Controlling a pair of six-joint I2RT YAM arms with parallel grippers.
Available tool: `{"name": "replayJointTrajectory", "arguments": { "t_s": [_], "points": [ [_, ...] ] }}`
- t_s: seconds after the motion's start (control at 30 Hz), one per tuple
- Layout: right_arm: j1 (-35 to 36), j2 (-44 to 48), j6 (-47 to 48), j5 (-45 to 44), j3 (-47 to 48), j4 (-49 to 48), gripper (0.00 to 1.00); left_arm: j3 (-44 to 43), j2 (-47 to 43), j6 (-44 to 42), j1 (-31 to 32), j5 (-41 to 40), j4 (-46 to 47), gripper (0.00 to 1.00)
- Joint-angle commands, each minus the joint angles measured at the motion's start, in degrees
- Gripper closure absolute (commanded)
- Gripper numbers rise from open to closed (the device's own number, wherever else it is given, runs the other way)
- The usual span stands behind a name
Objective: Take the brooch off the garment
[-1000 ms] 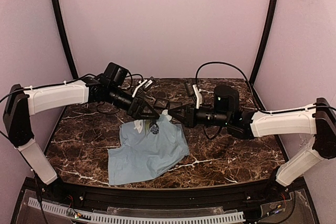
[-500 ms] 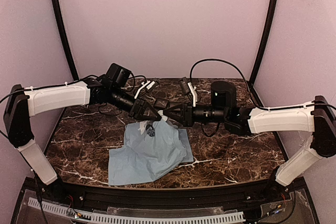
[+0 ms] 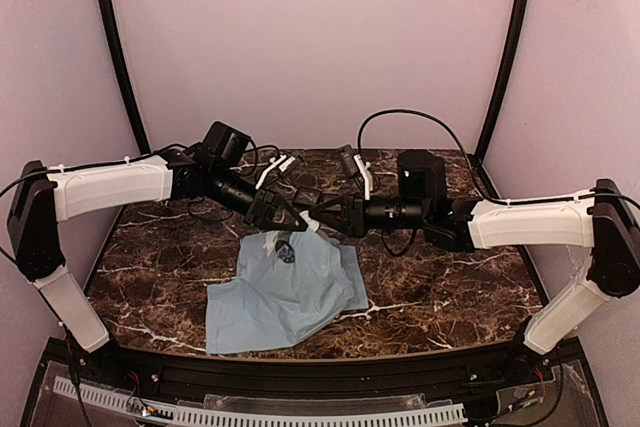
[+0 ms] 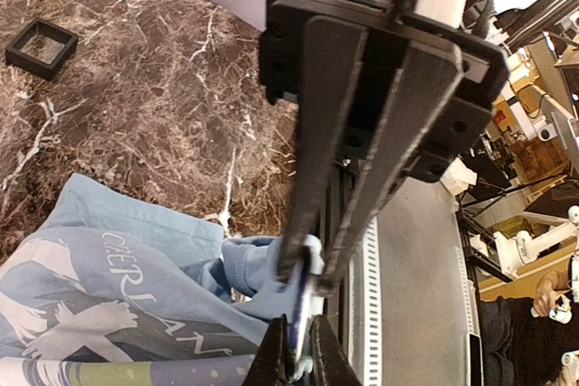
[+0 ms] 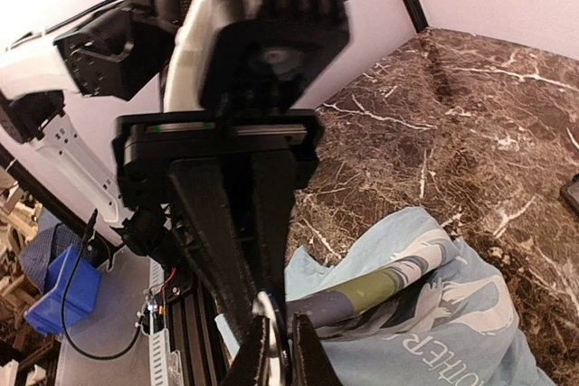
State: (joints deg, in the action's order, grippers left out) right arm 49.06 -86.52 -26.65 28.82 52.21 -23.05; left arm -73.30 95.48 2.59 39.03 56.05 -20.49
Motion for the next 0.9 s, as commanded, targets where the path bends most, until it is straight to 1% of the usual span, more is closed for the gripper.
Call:
{"name": "replayJointTrajectory", "arguments": {
  "t_s": [0.0,0.07,0.13,0.2,0.3,0.37,0.47,0.57,0.73,0.87],
  "points": [
    [-0.35,-0.79,0.13,-2.00,1.35,-1.27,0.80,0.07,-0.66,1.20,0.94,2.91,1.90,0.99],
    [-0.44,-0.19,0.03,-2.94,0.95,-1.50,0.71,0.13,-0.77,1.55,0.96,2.35,2.22,0.99],
    [-0.50,0.94,0.06,-4.98,0.09,-1.76,0.55,0.06,-0.99,2.07,0.96,1.44,2.52,0.99],
    [-0.62,2.37,-0.13,-6.49,-1.08,-2.61,0.43,0.05,-1.47,2.20,0.92,0.50,2.63,0.99],
    [-0.85,4.42,-0.86,-7.53,-3.04,-4.04,0.34,0.68,-2.18,2.74,0.88,-0.42,3.68,0.99],
    [-0.98,5.72,-1.88,-8.18,-4.57,-5.04,0.31,0.84,-2.44,3.45,0.80,-1.15,4.33,0.99],
    [-0.94,7.17,-3.91,-8.03,-7.33,-7.71,0.28,0.87,-2.50,4.43,0.42,-1.26,4.78,0.99],
    [-0.98,7.54,-5.52,-7.67,-9.16,-9.00,0.29,1.12,-2.84,4.82,0.22,-1.17,5.44,0.99],
    [-0.85,6.63,-7.02,-6.53,-10.28,-10.16,0.40,1.89,-3.44,5.87,0.04,-0.02,7.27,0.99],
    [-0.56,5.63,-6.62,-5.29,-9.08,-9.47,0.48,1.66,-3.28,5.22,0.08,0.38,6.29,0.99]
  ]
}}
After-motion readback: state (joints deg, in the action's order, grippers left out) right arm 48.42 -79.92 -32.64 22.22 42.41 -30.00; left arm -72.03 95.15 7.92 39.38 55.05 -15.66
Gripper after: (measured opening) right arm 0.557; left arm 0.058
